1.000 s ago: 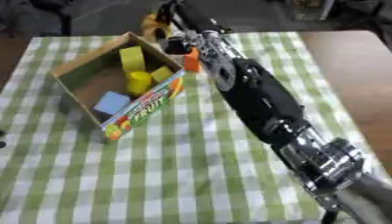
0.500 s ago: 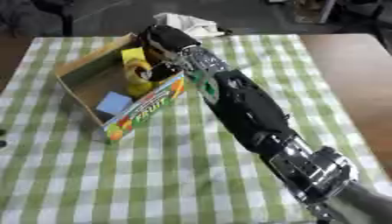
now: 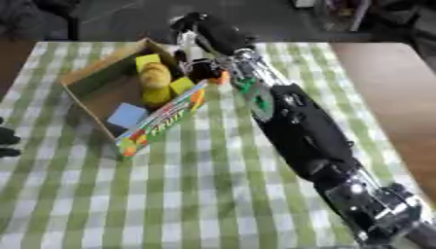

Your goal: Pick up objects on the table and place them in the box.

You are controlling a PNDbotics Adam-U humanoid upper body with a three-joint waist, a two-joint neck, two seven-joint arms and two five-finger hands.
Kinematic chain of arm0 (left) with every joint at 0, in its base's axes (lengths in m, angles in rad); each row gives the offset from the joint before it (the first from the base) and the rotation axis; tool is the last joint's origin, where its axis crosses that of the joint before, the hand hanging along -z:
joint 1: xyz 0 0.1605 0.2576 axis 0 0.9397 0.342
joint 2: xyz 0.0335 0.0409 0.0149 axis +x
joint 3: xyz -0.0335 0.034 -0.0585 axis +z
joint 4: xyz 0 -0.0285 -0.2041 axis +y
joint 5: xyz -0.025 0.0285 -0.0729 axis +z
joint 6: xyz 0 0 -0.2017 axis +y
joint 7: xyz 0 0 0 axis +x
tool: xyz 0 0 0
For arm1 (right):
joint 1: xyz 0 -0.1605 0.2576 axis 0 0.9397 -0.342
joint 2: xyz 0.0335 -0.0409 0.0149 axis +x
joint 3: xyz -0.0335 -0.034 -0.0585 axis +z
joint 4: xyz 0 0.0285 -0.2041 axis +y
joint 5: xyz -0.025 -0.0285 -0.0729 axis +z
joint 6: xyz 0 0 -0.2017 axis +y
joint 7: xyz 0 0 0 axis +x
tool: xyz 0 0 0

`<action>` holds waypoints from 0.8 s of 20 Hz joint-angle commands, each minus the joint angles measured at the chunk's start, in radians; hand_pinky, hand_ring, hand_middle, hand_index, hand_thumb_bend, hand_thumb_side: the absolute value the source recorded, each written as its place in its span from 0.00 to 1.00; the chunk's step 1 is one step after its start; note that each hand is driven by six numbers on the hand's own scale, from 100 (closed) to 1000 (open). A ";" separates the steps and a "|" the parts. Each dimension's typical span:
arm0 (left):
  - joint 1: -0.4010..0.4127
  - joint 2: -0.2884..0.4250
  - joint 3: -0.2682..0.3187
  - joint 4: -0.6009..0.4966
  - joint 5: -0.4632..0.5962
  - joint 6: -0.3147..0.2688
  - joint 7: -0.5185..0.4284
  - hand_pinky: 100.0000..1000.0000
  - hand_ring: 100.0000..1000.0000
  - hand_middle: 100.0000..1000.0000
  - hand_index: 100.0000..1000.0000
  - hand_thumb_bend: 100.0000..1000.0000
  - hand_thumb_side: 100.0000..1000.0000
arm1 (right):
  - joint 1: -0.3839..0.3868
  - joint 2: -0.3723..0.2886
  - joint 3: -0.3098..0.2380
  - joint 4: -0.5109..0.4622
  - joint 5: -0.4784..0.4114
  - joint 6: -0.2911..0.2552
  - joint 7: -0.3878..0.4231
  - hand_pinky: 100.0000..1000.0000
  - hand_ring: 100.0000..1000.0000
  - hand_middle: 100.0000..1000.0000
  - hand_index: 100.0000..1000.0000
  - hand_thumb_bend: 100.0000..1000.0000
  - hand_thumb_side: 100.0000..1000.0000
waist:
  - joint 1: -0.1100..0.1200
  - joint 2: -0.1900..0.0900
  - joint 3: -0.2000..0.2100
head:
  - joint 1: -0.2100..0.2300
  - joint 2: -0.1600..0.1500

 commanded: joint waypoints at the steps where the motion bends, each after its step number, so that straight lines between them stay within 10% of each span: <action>1: -0.009 0.024 0.018 -0.028 -0.007 -0.001 0.017 0.61 0.64 0.57 0.75 0.07 0.66 | 0.090 -0.054 -0.041 -0.207 -0.230 0.024 -0.028 0.73 0.87 0.63 0.75 0.00 0.18 | -0.002 -0.012 -0.019 | 0.057 0.005; 16: 0.000 0.015 0.034 -0.037 -0.032 0.000 0.034 0.61 0.66 0.59 0.76 0.08 0.67 | 0.578 0.126 -0.149 -0.336 -0.408 -0.067 -0.146 0.68 0.84 0.59 0.72 0.00 0.28 | -0.001 0.016 -0.116 | 0.150 0.005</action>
